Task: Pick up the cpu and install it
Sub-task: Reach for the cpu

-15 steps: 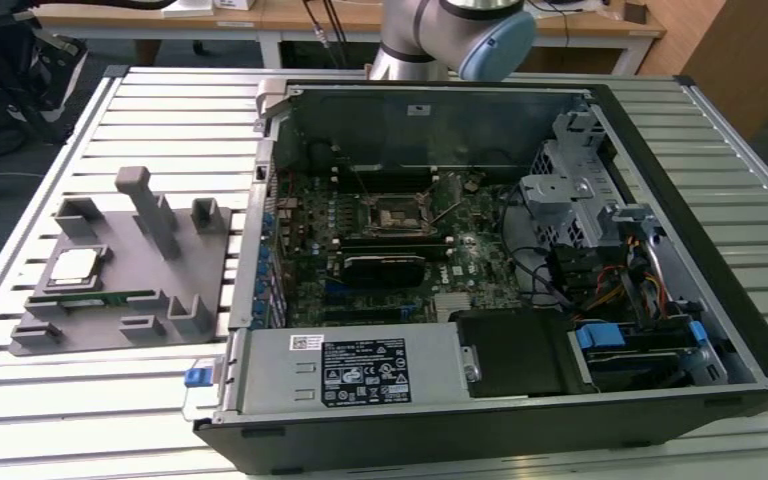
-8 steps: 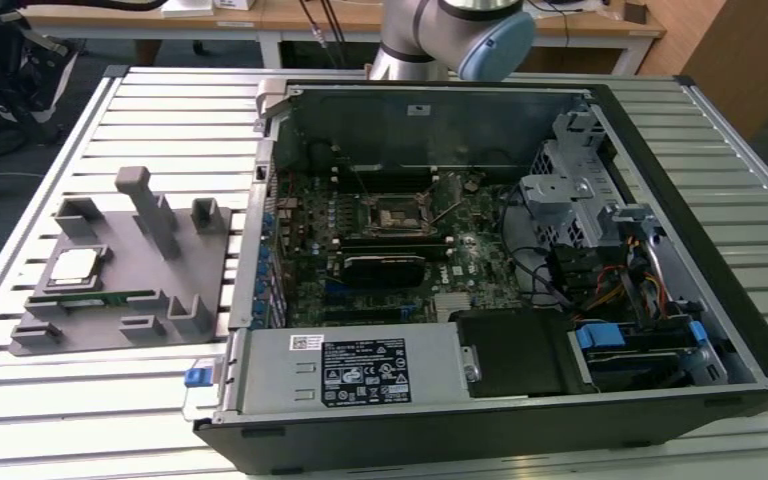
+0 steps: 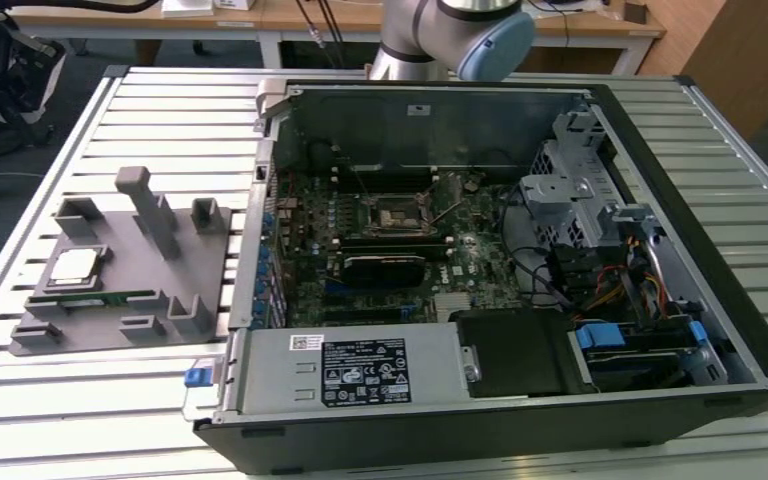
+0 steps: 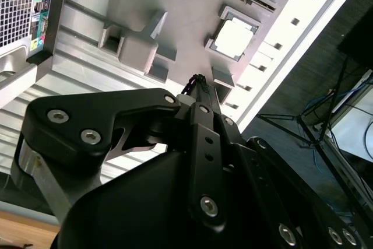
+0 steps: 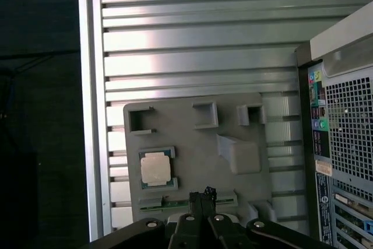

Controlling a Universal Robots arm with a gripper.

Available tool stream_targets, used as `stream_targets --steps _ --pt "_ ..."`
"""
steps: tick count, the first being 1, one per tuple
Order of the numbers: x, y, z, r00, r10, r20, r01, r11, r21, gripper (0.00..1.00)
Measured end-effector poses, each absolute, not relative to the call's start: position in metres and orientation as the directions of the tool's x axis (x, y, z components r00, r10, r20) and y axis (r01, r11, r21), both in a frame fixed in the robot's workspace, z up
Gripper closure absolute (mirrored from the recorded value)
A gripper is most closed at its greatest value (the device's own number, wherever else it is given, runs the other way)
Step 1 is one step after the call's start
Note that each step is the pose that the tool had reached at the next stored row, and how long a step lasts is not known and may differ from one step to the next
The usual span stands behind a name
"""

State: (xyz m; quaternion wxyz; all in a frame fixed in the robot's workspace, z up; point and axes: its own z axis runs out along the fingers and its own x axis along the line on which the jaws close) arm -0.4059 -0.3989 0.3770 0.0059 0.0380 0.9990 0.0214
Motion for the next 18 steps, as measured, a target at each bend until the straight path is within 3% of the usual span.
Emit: stream_targets --steps 18 --pt "-0.428 -0.399 0.375 -0.997 0.076 -0.008 0.076 0.996 0.043 0.89"
